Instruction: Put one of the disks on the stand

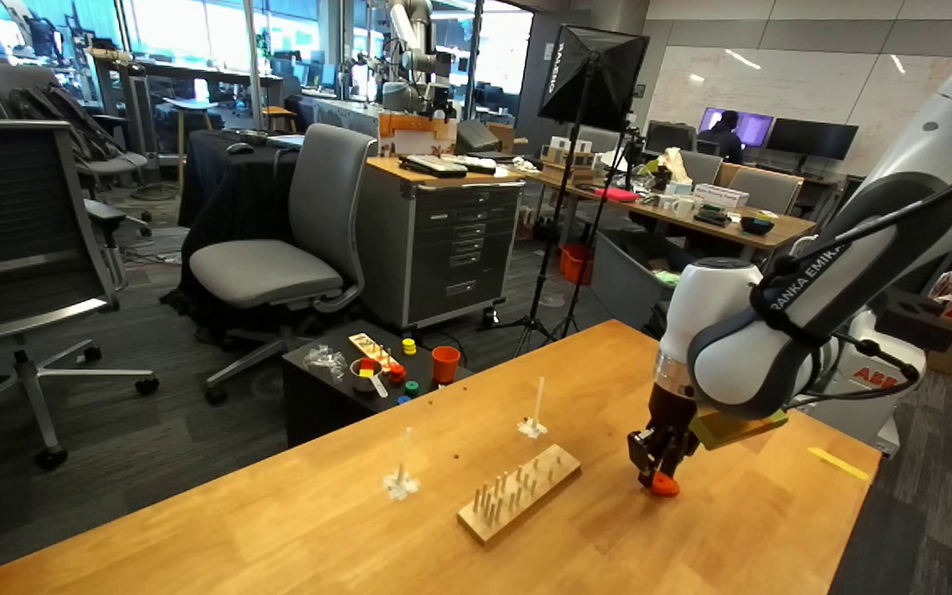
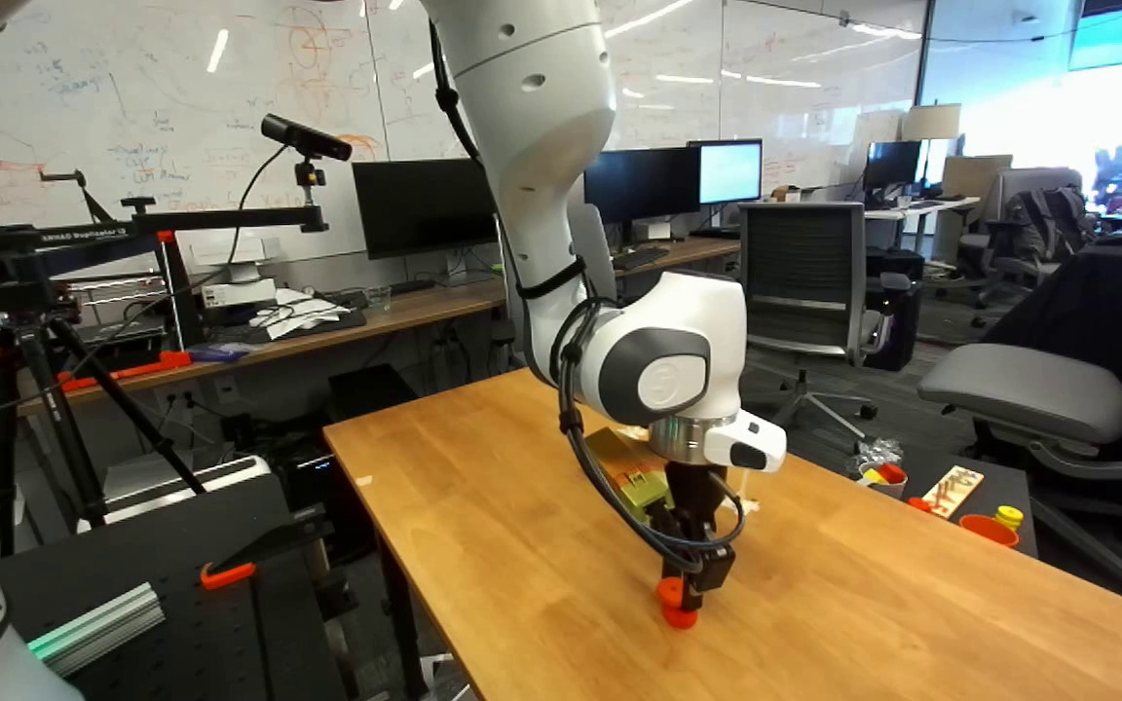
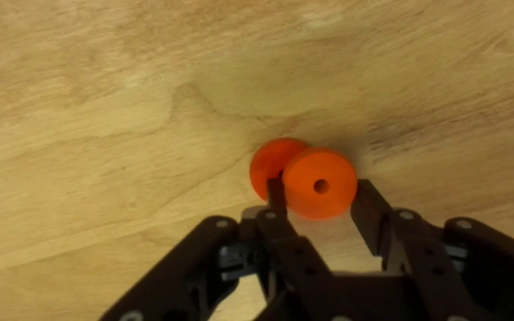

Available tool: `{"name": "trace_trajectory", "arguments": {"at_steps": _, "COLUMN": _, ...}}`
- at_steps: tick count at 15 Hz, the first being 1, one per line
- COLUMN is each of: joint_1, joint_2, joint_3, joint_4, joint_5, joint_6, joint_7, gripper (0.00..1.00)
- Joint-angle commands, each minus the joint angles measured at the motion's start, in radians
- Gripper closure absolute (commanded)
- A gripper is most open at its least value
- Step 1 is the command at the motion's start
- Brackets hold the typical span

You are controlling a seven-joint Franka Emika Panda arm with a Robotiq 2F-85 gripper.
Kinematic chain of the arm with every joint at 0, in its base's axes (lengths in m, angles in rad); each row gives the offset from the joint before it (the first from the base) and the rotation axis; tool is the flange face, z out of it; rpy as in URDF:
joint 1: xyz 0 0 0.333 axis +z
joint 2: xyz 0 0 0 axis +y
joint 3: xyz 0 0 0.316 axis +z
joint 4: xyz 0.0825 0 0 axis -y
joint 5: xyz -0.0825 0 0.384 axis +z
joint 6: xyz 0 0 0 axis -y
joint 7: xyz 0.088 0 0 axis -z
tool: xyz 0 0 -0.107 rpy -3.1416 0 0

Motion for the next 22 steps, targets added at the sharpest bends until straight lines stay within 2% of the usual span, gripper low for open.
{"name": "trace_trajectory", "arguments": {"at_steps": 1, "joint_1": 0.008, "joint_2": -0.008, "joint_3": -0.002, "joint_4": 0.002, "joint_5": 0.013, "joint_6": 0.004, "joint_7": 0.009, "gripper": 0.83}}
{"name": "trace_trajectory", "arguments": {"at_steps": 13, "joint_1": 0.006, "joint_2": -0.083, "joint_3": 0.028, "joint_4": 0.021, "joint_5": 0.017, "joint_6": -0.009, "joint_7": -0.002, "gripper": 0.83}}
{"name": "trace_trajectory", "arguments": {"at_steps": 22, "joint_1": 0.025, "joint_2": -0.033, "joint_3": 0.115, "joint_4": 0.183, "joint_5": 0.051, "joint_6": -0.053, "joint_7": -0.002, "gripper": 0.83}}
